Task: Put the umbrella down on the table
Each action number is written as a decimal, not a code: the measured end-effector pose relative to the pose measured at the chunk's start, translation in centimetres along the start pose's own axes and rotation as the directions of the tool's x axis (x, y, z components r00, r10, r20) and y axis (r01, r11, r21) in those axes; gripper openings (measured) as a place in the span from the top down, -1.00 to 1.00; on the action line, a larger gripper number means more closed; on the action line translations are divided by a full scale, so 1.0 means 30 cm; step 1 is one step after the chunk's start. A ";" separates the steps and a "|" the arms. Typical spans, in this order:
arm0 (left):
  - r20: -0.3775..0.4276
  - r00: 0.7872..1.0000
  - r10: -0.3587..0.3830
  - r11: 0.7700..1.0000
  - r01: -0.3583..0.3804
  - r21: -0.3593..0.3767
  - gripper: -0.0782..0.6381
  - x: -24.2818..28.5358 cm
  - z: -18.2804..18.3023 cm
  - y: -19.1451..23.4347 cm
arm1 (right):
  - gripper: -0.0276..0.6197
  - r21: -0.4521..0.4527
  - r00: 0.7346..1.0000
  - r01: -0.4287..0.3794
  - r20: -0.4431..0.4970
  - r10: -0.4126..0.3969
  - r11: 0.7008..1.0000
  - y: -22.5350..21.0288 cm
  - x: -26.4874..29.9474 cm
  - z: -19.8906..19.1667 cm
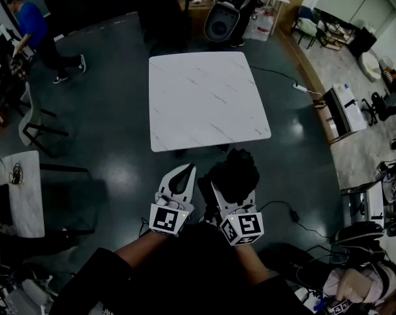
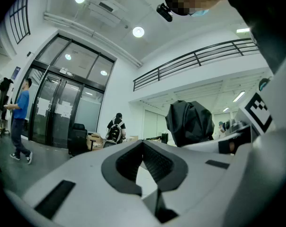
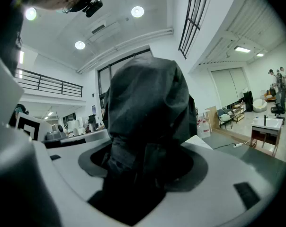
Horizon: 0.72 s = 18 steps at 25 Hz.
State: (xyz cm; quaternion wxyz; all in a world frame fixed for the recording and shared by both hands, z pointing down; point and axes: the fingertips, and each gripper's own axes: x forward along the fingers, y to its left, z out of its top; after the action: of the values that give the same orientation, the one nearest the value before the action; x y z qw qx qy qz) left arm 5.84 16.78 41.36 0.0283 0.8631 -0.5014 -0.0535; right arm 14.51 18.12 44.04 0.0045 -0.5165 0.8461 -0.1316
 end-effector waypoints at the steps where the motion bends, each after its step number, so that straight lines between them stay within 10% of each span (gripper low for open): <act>1: -0.002 1.000 0.011 1.000 -0.011 -0.004 0.76 -0.007 -0.002 0.002 | -0.09 -0.007 1.000 0.002 -0.003 -0.002 1.000 -0.005 -0.009 -0.002; 18: -0.079 0.988 0.133 0.990 -0.128 0.060 0.76 -0.010 -0.140 -0.197 | -0.10 0.040 0.998 0.016 -0.056 -0.013 0.999 -0.253 -0.206 -0.106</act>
State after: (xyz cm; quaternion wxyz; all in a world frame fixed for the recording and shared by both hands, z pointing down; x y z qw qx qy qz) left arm 11.29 19.95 44.94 0.0287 0.8303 -0.5566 -0.0021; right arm 23.55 20.96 48.05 -0.0097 -0.5185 0.8393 -0.1632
